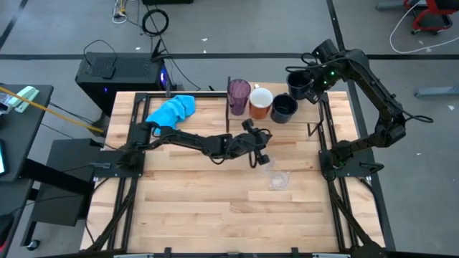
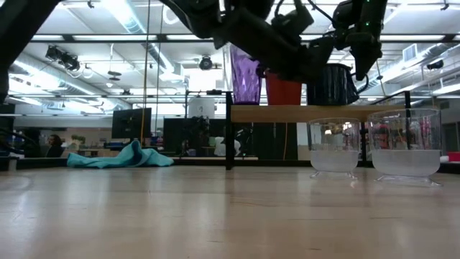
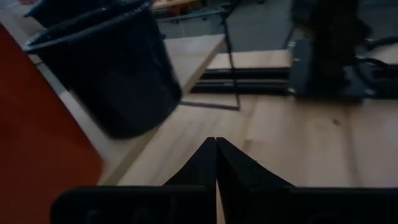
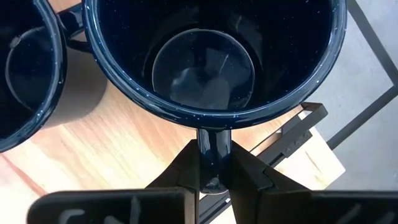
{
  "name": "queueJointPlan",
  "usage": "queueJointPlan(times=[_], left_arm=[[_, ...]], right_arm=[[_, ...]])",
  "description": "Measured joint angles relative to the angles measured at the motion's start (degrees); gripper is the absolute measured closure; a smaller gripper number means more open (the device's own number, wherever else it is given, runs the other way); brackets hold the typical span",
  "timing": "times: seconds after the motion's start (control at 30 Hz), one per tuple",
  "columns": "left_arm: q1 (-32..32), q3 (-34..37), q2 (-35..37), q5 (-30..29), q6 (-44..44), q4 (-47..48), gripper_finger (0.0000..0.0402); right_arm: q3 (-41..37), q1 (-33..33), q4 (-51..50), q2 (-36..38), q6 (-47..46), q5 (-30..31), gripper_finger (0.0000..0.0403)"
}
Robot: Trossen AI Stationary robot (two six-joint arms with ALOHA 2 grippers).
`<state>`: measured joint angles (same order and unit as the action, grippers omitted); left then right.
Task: Stack small to large cups/mugs on shelf
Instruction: Put the dark blue mug on the shelf
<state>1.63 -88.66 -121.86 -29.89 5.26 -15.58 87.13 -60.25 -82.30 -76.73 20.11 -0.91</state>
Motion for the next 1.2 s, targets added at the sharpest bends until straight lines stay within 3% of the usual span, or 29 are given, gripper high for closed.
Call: queueJointPlan(times=[0.5, 1.2], left_arm=[[1.2, -15.4, -10.4, -16.1, 13.7, 3.6, 0.0386], [-1.2, -18.4, -12.6, -14.7, 13.3, -1.1, 0.0388]], right_arm=[[0.0, 0.0, -0.9, 0.9, -3.4, 0.0, 0.0347], [0.0, 0.0, 0.6, 1.4, -3.2, -3.0, 0.0347]])
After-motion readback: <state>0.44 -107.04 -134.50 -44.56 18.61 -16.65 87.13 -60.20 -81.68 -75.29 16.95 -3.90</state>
